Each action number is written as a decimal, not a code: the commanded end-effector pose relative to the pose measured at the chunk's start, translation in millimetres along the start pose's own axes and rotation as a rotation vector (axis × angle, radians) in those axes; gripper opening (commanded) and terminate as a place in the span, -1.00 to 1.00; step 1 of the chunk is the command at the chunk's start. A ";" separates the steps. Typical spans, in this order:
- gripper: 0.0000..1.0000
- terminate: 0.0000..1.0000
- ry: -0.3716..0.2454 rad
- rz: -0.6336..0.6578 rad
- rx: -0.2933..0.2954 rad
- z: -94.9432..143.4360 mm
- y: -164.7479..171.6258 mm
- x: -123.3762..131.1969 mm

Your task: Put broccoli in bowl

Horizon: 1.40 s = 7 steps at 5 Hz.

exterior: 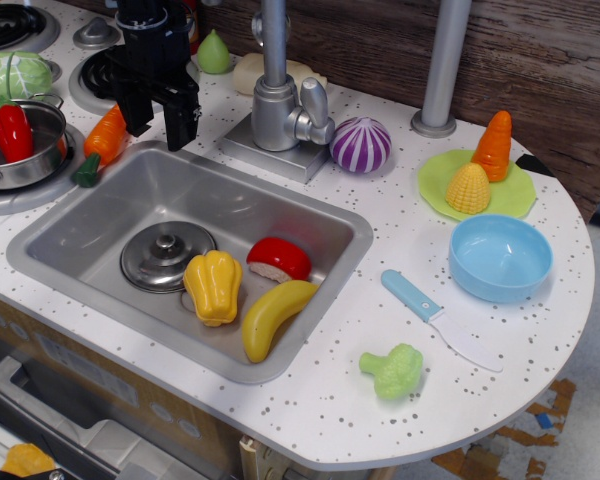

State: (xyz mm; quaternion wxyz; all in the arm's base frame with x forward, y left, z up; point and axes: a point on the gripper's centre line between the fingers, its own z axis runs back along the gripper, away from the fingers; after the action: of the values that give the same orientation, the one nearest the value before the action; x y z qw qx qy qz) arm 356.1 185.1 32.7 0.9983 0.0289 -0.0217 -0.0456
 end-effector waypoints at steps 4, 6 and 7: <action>1.00 -1.00 0.043 0.028 0.021 62.5 -137.5 -60.4; 1.00 -1.00 -0.064 -0.054 -0.007 69.7 -224.4 -75.9; 1.00 -1.00 -0.108 -0.030 -0.036 61.3 -248.6 -76.3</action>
State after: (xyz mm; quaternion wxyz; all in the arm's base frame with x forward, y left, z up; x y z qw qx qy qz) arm 248.8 -65.9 60.7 0.9954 -0.0019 -0.0703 -0.0648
